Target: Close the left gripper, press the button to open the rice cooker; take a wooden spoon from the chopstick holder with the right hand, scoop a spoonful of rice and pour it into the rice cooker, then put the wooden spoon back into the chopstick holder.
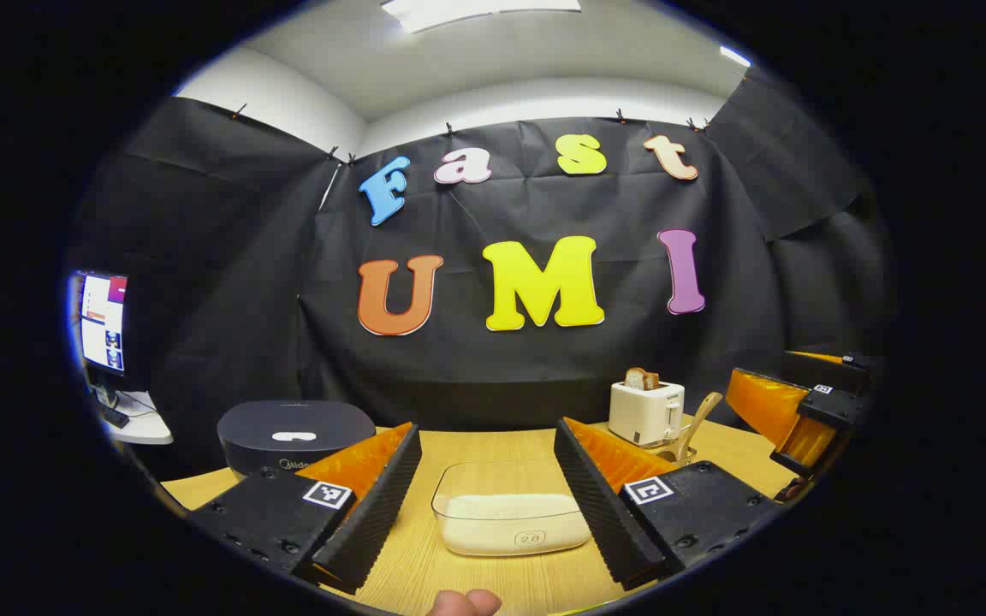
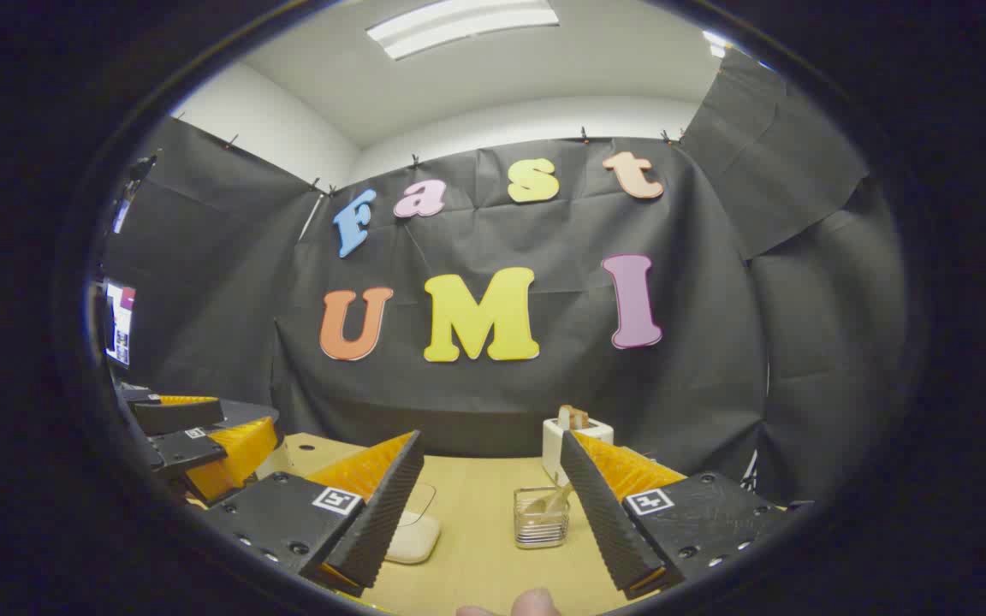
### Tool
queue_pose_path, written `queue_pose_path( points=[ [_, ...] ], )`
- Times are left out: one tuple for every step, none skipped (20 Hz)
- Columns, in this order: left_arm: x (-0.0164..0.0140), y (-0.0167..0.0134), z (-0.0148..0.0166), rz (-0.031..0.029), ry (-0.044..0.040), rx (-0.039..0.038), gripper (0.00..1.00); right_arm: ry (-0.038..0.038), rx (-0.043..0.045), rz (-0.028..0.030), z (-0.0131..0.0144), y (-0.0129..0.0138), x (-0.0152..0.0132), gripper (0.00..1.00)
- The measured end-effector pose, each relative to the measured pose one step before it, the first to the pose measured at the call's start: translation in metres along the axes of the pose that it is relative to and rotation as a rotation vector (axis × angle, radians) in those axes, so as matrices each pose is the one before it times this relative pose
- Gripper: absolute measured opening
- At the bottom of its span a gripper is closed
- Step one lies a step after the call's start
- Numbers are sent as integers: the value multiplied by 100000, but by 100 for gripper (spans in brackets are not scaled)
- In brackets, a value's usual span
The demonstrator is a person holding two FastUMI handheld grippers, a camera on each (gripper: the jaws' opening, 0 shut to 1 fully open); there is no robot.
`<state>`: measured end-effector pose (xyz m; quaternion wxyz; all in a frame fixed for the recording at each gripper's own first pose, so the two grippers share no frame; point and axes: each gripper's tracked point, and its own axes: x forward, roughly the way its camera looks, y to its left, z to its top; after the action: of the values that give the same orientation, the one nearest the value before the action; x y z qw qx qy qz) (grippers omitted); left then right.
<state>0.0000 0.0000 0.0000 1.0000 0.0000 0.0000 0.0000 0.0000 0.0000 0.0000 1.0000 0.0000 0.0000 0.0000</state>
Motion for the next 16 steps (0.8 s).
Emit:
queue_pose_path(
  points=[
    [53,191,-21,276,-87,-118,99,-804,-151,-117,233,23,26,95],
    [9,185,-73,589,167,-89,99,-386,99,199,-13,14,38,95],
    [47,166,11,514,184,-169,99,36,241,369,-47,166,92,96],
    [40,21,-4,315,-36,-210,99,264,156,192,-119,21,86,96],
    [-80,32,-26,141,-4,-103,99,535,-32,312,-86,49,75,96],
    [101,-17,-176,208,417,-1,99,379,142,435,-159,233,84,96],
    [47,-15,-232,225,1129,-183,99,305,311,444,-38,164,164,96],
    [-39,33,-159,249,590,-225,99,376,171,491,-172,212,142,96],
    [-10,36,-53,197,50,108,99,377,133,650,-56,189,146,96],
    [-86,112,74,284,-5,240,99,167,7,487,-25,243,68,96],
    [2,41,39,314,-236,158,99,-94,25,365,68,122,-10,96],
    [102,-39,-69,167,1,-70,99,-149,-68,100,-15,5,-101,96],
    [43,84,-54,242,62,-345,99,19,-36,7,-1,-29,-59,96],
    [64,27,-37,583,250,-445,99,113,60,-85,-161,-34,35,96],
    [-7,20,-173,364,562,-296,99,219,211,-51,-78,-80,70,96],
    [41,-151,-157,186,185,130,99,446,-149,-468,-214,-196,74,96]
  ],
)
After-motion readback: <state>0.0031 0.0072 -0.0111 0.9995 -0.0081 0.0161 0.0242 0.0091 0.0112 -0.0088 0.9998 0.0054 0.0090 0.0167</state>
